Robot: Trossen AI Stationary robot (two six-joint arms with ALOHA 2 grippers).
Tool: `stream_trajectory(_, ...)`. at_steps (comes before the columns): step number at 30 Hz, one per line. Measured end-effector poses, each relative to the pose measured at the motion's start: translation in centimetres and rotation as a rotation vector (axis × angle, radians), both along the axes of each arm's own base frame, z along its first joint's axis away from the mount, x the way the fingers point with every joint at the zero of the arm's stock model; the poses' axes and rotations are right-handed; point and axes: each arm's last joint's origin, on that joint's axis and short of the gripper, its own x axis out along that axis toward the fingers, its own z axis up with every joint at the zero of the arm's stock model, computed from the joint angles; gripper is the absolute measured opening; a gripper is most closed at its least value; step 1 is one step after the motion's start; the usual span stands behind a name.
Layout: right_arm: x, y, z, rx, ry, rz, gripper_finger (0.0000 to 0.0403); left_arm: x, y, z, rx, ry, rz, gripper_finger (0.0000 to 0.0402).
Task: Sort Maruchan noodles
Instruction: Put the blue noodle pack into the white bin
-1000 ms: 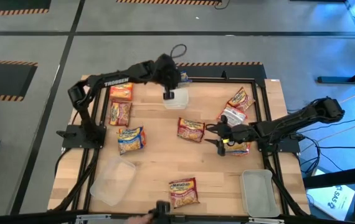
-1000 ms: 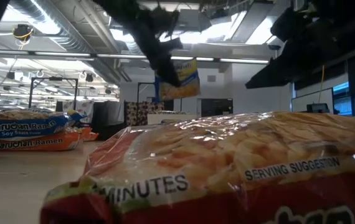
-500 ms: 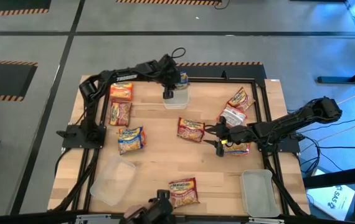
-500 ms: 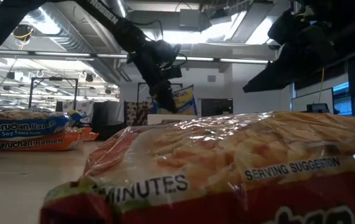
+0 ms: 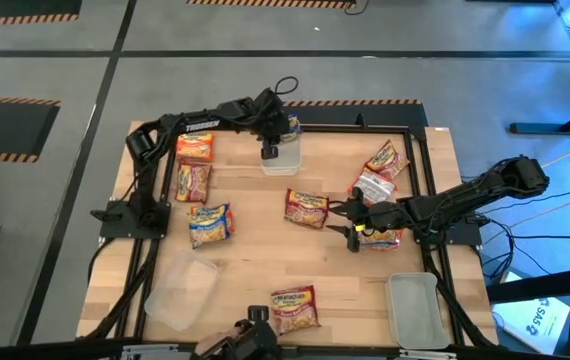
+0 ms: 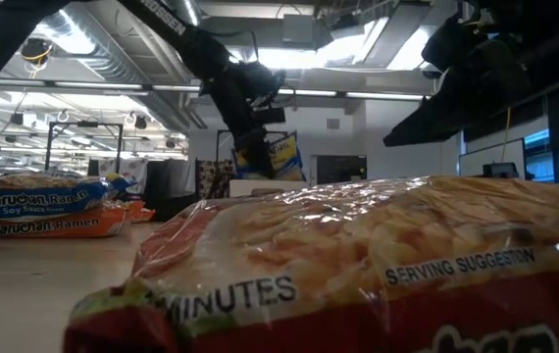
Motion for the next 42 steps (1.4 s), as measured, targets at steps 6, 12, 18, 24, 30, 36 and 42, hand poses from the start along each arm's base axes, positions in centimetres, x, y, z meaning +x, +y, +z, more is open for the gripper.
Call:
stream_trajectory(6,0.0,0.0,0.0,0.000,0.000,0.000,0.0221,-0.9,0.1,0.2,-0.038,0.035,0.060,0.0081)
stream_trajectory(12,0.0,0.0,0.0,0.006,-0.001,-0.003,0.0221,-0.8,0.1,-1.2,-0.078,0.087,0.060,0.0081)
stream_trajectory(18,0.1,0.0,0.1,0.010,-0.013,-0.003,0.0221,-0.8,0.3,-2.8,-0.116,0.145,0.063,0.0075)
stream_trajectory(24,0.1,0.0,0.2,0.013,-0.024,-0.001,0.0221,-0.7,0.7,-3.7,-0.076,0.176,0.030,0.0073)
stream_trajectory(30,0.1,0.2,0.2,0.041,-0.018,0.053,0.0221,0.4,0.5,-3.3,0.058,0.163,0.061,0.0096)
stream_trajectory(36,0.1,0.3,0.2,0.047,-0.017,0.068,0.0221,0.6,0.2,-3.2,0.083,0.175,0.068,0.0131)
stream_trajectory(42,0.1,0.3,0.2,0.049,-0.015,0.075,0.0221,0.5,-0.2,-1.8,0.157,0.182,0.093,0.0140)
